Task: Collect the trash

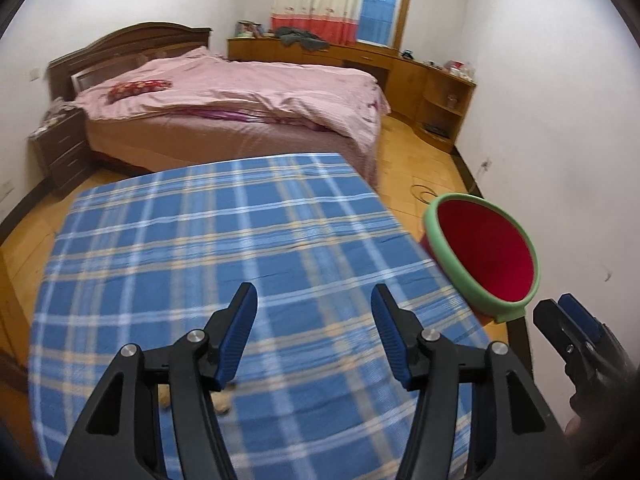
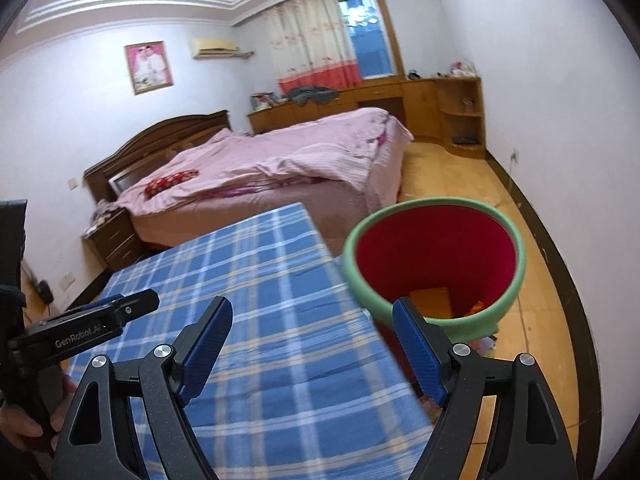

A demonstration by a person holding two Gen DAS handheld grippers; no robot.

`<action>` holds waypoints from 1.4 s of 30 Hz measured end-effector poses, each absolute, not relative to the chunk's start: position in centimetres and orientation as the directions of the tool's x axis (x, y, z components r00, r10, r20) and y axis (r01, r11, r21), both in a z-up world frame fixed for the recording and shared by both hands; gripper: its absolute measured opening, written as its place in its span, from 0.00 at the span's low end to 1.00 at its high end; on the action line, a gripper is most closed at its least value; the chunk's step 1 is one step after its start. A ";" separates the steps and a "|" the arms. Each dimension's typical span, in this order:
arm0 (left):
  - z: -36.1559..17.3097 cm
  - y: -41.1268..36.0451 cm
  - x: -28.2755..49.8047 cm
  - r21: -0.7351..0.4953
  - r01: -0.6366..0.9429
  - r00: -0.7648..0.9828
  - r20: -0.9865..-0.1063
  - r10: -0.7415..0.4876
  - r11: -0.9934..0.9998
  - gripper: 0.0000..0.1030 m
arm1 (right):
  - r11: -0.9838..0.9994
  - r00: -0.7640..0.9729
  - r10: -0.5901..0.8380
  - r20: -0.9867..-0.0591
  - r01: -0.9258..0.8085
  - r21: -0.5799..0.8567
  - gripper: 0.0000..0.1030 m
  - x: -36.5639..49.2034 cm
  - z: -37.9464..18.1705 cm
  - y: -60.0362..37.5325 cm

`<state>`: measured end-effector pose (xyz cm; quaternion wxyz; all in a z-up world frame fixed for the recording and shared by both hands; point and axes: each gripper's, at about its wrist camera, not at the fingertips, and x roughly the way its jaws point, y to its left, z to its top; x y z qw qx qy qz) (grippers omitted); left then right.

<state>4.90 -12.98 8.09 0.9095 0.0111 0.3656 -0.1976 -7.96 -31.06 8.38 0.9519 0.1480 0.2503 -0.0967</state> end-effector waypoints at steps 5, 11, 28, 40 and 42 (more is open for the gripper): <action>8.1 -10.4 3.5 -0.109 0.325 0.680 -0.664 -0.312 0.940 0.63 | 0.951 0.850 -0.117 -0.514 0.244 0.187 0.81 -8.3 8.2 -28.5; 8.0 -8.1 1.9 -0.095 0.279 0.706 -0.654 -0.271 0.956 0.64 | 0.962 0.862 -0.089 -0.500 0.204 0.180 0.81 -9.3 7.8 -26.4; 8.3 -4.7 -1.0 -0.059 0.198 0.771 -0.606 -0.193 0.978 0.64 | 0.968 0.880 -0.087 -0.467 0.185 0.169 0.81 -11.0 7.7 -24.4; 8.3 -4.0 -1.1 -0.071 0.167 0.779 -0.602 -0.176 0.983 0.64 | 0.971 0.878 -0.083 -0.471 0.178 0.161 0.81 -10.9 7.8 -23.7; 8.2 -3.9 -1.1 -0.066 0.164 0.781 -0.601 -0.170 0.984 0.64 | 0.971 0.878 -0.083 -0.472 0.179 0.161 0.81 -10.9 7.7 -23.7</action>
